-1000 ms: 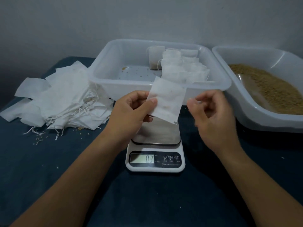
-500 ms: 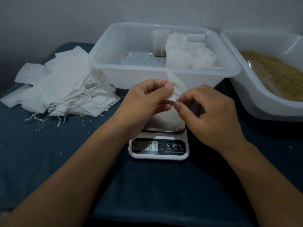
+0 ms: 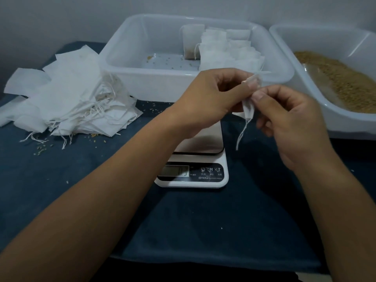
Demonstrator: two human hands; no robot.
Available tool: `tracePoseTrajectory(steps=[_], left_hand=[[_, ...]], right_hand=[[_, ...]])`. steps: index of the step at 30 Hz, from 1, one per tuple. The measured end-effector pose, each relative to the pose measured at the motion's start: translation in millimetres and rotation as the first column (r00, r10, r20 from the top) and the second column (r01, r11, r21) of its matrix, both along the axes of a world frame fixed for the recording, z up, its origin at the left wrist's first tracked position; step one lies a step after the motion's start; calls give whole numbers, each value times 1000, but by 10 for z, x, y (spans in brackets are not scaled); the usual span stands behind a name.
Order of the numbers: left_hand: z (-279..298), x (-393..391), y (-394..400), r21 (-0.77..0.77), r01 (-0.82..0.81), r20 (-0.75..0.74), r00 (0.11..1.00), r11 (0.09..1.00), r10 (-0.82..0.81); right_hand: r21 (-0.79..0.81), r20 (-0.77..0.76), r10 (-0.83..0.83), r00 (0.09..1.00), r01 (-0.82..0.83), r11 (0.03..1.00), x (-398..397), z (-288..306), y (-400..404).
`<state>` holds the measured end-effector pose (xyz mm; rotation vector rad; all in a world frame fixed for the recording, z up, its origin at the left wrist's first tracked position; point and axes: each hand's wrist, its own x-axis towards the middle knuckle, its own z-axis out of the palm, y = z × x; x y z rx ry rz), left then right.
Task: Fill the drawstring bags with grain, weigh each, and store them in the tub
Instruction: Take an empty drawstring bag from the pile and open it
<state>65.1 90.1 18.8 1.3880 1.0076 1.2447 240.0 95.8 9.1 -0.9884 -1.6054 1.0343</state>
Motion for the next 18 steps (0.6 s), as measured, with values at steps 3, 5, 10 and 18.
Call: tracePoseTrajectory(steps=[3,5,10,18], left_hand=[[-5,-9,76,40,18,-17,1000,999,-17],[-3,-57,114,91,-13,-164,986,996,28],[118,-102,130,290,-91,-462,859,953,223],[271,-112,167,386,-120,-491,813,915,314]], right_hand=[[-47,-59,-34,998,31,998,31,-4,2],[-27,-58,-79,995,78,997,56,4,-5],[325,271,-198,942,104,940,217,-78,-222],[419,718,25,696,-460,783,367,-446,-592]])
